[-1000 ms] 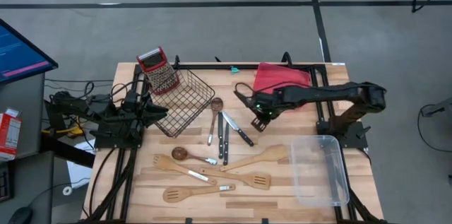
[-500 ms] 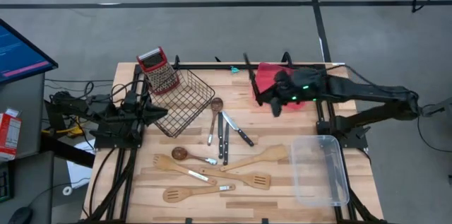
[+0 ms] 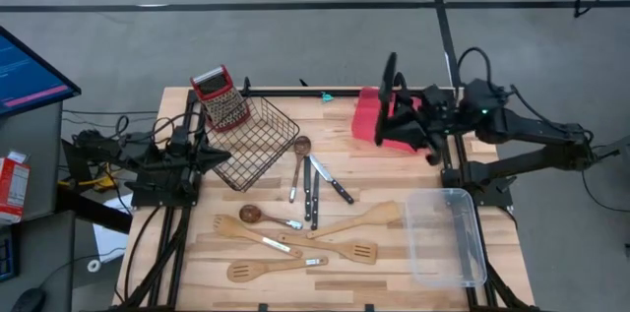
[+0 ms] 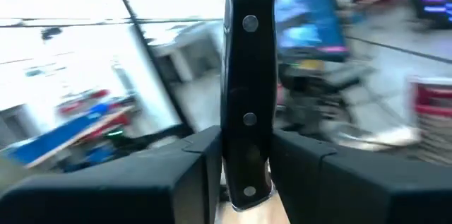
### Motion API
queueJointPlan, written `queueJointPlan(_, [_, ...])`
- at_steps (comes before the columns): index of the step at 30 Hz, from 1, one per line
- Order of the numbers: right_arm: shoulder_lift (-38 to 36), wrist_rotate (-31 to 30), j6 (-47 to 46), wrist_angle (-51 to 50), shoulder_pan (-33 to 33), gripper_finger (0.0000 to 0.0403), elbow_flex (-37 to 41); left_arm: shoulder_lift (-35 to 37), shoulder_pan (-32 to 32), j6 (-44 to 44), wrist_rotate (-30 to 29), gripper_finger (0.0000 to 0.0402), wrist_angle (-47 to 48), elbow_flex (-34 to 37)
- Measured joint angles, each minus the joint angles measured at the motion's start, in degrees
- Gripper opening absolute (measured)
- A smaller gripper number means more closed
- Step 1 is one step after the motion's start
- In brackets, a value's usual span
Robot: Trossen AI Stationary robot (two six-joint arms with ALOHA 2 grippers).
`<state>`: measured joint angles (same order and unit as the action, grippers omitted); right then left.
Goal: Pick & Place Kitchen Items
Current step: Put the top black knife into the red bin
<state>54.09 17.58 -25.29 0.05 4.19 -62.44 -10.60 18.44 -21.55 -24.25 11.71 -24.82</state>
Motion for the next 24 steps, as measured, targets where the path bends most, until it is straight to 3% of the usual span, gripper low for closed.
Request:
queueJointPlan(5, [0.3,6.8,2.0,6.8,-2.9,0.0102,0.0,3.2,0.0,-1.2,-0.2,0.0002,-0.1,3.1])
queueJointPlan(12, [0.7,11.4,3.4,12.8,-6.1,0.0102,0.0,7.0,0.0,-1.8,-0.2,0.0002,-0.3,6.9])
queueJointPlan(24, [0.7,13.8,3.3,13.3,-11.4,0.0102,0.0,7.9,0.0,0.1,-0.2,0.0002,-0.2,8.0])
